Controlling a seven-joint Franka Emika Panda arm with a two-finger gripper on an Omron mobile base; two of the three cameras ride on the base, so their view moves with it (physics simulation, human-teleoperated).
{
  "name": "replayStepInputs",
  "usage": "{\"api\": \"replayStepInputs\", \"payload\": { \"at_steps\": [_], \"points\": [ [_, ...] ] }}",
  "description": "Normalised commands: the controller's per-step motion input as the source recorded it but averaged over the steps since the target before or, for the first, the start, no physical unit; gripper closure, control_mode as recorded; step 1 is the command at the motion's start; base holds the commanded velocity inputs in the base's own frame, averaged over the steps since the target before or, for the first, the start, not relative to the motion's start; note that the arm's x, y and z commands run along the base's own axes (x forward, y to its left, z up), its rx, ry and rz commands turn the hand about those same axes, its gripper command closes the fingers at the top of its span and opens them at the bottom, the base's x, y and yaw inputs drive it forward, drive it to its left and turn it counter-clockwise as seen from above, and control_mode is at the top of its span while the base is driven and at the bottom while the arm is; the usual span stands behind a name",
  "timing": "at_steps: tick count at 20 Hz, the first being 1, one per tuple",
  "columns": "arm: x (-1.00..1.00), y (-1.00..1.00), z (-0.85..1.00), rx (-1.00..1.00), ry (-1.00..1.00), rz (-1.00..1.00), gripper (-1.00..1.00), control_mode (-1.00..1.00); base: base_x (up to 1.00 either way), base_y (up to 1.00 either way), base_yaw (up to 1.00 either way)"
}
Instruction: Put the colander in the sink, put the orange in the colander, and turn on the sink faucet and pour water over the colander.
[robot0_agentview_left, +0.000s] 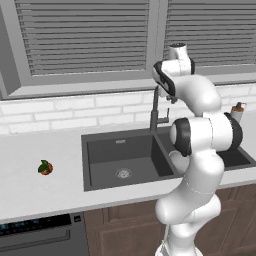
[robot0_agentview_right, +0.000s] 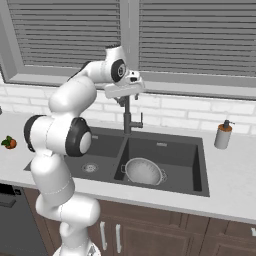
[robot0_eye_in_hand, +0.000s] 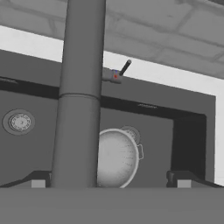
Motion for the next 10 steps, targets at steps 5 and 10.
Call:
{"api": "replayStepInputs", "payload": {
  "at_steps": [5,10],
  "points": [
    [0.14,-0.44,-0.05,0.0,0.0,0.08,-1.0,-1.0,0.0,0.0,0.0],
    [0.07,-0.52,-0.04,0.0,-0.01,0.12,-1.0,-1.0,0.0,0.0,0.0]
  ]
}}
